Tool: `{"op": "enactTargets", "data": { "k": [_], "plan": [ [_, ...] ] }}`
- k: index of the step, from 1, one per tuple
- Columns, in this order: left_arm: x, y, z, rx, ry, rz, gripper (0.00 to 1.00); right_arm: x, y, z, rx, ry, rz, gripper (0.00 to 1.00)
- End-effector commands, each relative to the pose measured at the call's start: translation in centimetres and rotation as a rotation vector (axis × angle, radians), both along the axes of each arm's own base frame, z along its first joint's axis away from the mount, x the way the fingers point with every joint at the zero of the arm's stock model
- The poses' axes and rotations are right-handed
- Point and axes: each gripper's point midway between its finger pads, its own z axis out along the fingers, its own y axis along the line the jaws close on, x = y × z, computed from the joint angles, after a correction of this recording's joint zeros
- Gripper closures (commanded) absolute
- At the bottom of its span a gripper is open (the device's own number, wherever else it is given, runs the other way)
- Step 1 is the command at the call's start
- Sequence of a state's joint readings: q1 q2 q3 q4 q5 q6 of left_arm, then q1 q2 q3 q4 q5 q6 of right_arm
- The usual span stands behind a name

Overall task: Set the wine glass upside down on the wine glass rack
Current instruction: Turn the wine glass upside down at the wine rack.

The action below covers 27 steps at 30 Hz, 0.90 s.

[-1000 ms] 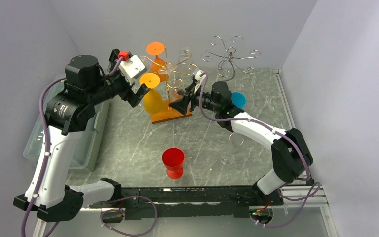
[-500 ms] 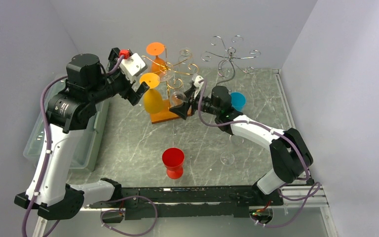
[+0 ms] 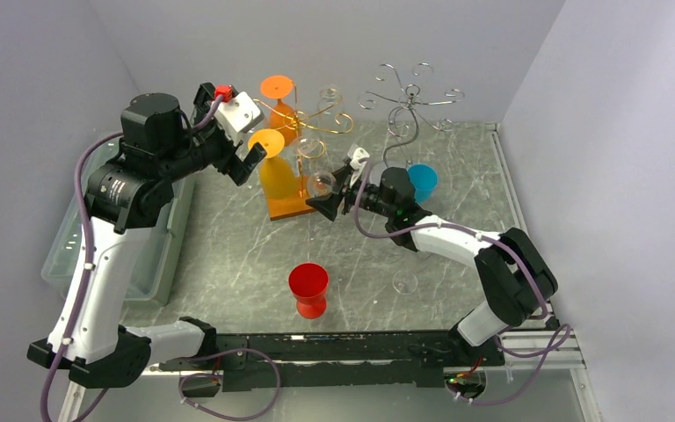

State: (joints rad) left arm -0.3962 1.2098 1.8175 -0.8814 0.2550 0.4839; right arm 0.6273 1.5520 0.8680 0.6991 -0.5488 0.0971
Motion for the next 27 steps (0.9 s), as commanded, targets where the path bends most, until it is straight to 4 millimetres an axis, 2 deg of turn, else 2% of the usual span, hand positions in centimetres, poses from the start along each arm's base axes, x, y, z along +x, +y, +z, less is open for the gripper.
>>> {"op": "enactTargets", "data": {
  "k": [1,13,22,27],
  "plan": [
    [0.0,0.1,1.9,-0.040,-0.043,0.017,0.00,0.1,-0.7,4.8,0.125,-0.139,-0.046,0.67],
    [0.0,0.1,1.6,-0.038,-0.039,0.018,0.01,0.3,-1.6,4.7,0.215,-0.110,-0.096,0.66],
    [0.4,-0.1,0.7,-0.033,-0.022,0.017,0.00,0.7,0.1,5.5,0.225,-0.183,-0.023,0.65],
    [0.5,0.0,0.7,-0.029,-0.028,0.024,0.01,1.1,0.8,5.1,0.237,-0.205,0.007,0.66]
  ]
}}
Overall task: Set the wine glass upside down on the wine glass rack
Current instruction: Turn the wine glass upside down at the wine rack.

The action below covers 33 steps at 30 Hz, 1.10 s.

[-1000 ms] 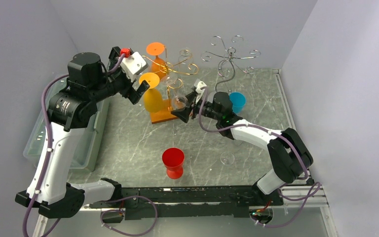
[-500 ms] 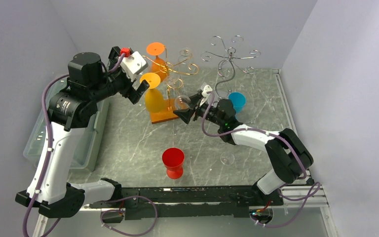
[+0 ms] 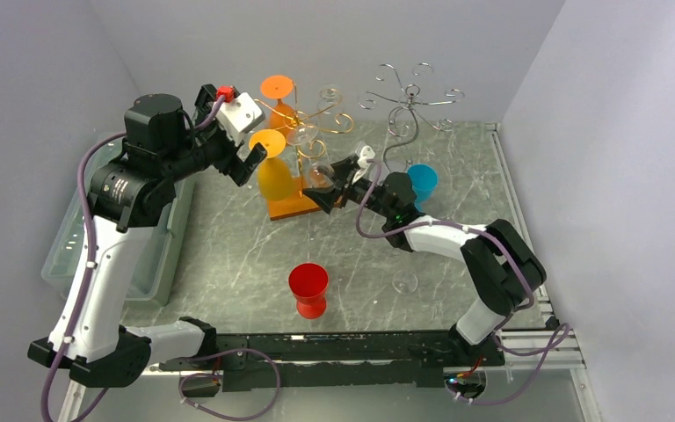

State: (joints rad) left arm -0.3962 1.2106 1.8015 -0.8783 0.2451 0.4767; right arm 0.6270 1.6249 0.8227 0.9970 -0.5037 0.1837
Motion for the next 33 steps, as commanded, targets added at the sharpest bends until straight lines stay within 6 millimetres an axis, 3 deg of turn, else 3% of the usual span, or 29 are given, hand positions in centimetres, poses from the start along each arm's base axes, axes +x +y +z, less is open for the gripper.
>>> {"op": "enactTargets", "data": {
  "k": [1,17,27,30,33],
  "plan": [
    [0.2,0.0,1.3,-0.031,-0.044,0.013,0.00,0.0,0.6,3.5,0.087,-0.150,0.042,0.67],
    [1.2,-0.5,0.3,-0.011,-0.036,0.002,0.01,-0.6,-0.9,4.0,0.094,-0.166,0.006,0.70],
    [5.2,-1.9,-1.2,0.031,0.002,0.006,0.00,-0.4,-1.5,2.8,0.111,-0.107,0.000,0.71],
    [6.0,-2.4,-1.3,0.037,-0.006,0.003,0.01,-0.3,-1.6,2.1,0.096,-0.088,0.000,0.67],
    [6.6,-3.1,-1.4,0.038,-0.005,-0.010,0.01,-0.1,-1.5,1.4,0.074,-0.063,0.006,0.55]
  ]
}}
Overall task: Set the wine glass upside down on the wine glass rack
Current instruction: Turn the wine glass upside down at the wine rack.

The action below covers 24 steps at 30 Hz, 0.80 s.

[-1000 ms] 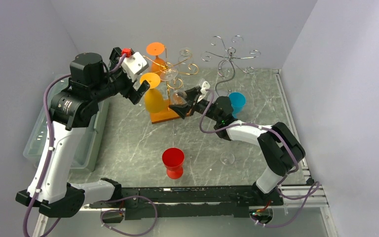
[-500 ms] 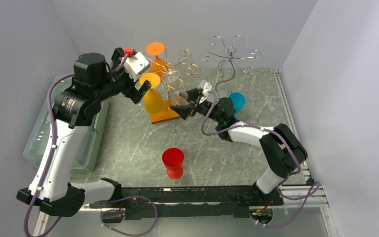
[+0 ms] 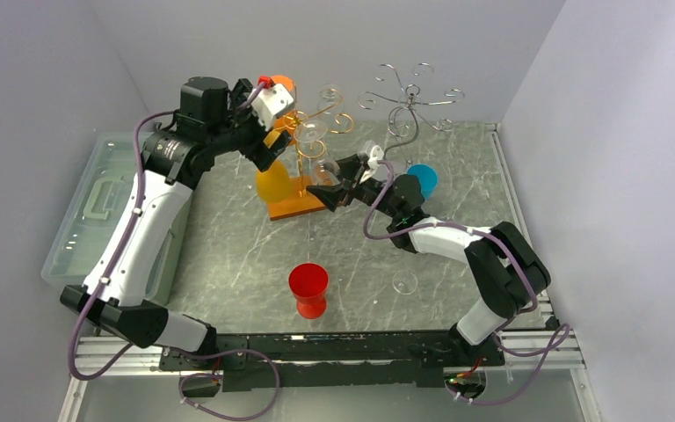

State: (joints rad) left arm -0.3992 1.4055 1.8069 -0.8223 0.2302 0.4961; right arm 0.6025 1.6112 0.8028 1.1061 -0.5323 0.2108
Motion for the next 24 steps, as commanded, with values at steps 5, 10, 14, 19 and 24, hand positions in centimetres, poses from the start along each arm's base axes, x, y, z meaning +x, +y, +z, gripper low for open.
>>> {"op": "enactTargets", "data": {
  "k": [5,10,14,19,24],
  "plan": [
    [1.0,-2.6,3.2,-0.030,-0.105,-0.052,0.01,0.1,-0.9,-1.4,-0.002,0.026,-0.010,0.38],
    [1.0,-3.9,2.7,-0.018,-0.099,-0.086,0.01,0.1,-1.0,-2.0,-0.031,0.040,-0.014,0.00],
    [1.0,-4.5,1.0,0.011,-0.061,-0.105,0.01,0.2,-1.4,-1.7,-0.035,0.032,-0.039,0.00],
    [1.0,-4.9,0.0,0.027,-0.045,-0.113,0.00,0.0,-1.8,-1.0,-0.045,0.006,-0.053,0.00],
    [1.0,-4.9,0.4,0.027,-0.051,-0.112,0.01,-0.3,-2.2,0.2,-0.075,0.002,-0.063,0.00]
  ]
}}
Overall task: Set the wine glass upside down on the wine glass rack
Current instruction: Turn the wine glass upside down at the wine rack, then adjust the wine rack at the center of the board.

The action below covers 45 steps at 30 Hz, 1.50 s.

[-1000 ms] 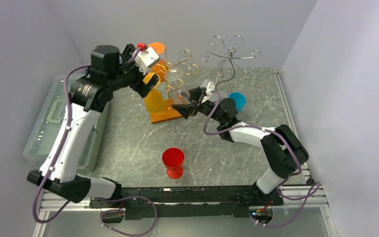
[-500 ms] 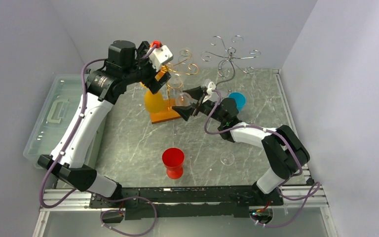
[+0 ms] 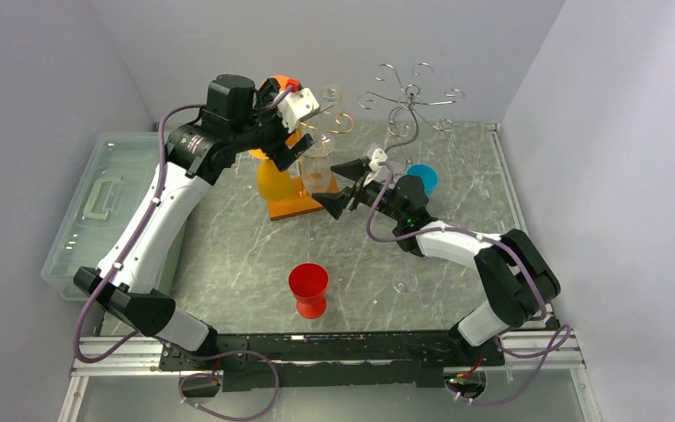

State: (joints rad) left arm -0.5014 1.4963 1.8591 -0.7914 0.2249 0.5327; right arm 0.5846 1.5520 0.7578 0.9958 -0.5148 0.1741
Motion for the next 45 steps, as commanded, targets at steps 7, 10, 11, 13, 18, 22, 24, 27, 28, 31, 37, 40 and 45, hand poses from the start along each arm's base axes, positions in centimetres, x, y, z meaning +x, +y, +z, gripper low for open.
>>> {"op": "enactTargets", "data": {
  "k": [7,10,11,13,18,22,24,27,28,31,37,40,45],
  "plan": [
    [0.0,-0.2,1.3,-0.011,-0.042,-0.007,0.01,-0.3,-2.7,5.6,-0.132,0.063,-0.111,0.00],
    [-0.2,-0.2,2.4,-0.028,-0.053,-0.008,0.01,-0.6,-3.9,7.6,-0.173,0.101,-0.160,0.00],
    [-0.4,-0.2,3.0,-0.044,-0.055,-0.003,0.01,-0.8,-4.3,7.9,-0.196,0.127,-0.170,0.00],
    [-0.9,-0.2,4.5,-0.069,-0.067,-0.007,0.01,-0.9,-4.9,9.6,-0.210,0.145,-0.193,0.00],
    [-2.0,0.2,7.9,-0.134,-0.107,0.000,0.01,-0.7,-6.4,14.4,-0.189,0.153,-0.269,0.01],
    [-1.9,0.9,9.2,-0.162,-0.145,0.046,0.00,0.6,-7.3,16.8,-0.150,0.188,-0.358,0.19],
    [-1.0,1.2,8.5,-0.153,-0.130,0.087,0.02,1.7,-7.5,17.2,-0.150,0.224,-0.407,0.34],
    [0.8,1.3,6.5,-0.115,-0.074,0.152,0.06,3.5,-7.7,17.0,-0.178,0.269,-0.471,0.40],
    [1.4,1.2,5.7,-0.105,-0.049,0.166,0.08,4.0,-7.7,16.8,-0.188,0.286,-0.484,0.40],
    [2.6,0.7,4.3,-0.090,-0.004,0.188,0.14,5.3,-7.4,16.4,-0.190,0.316,-0.506,0.41],
    [4.1,0.2,3.0,-0.086,0.028,0.205,0.31,7.2,-7.6,15.7,-0.182,0.356,-0.537,0.41],
    [4.5,0.3,2.2,-0.070,0.045,0.219,0.40,7.9,-7.8,15.3,-0.177,0.369,-0.544,0.41],
    [5.3,0.4,1.6,-0.065,0.037,0.233,0.50,8.7,-7.8,14.5,-0.162,0.407,-0.530,0.42]
  ]
}}
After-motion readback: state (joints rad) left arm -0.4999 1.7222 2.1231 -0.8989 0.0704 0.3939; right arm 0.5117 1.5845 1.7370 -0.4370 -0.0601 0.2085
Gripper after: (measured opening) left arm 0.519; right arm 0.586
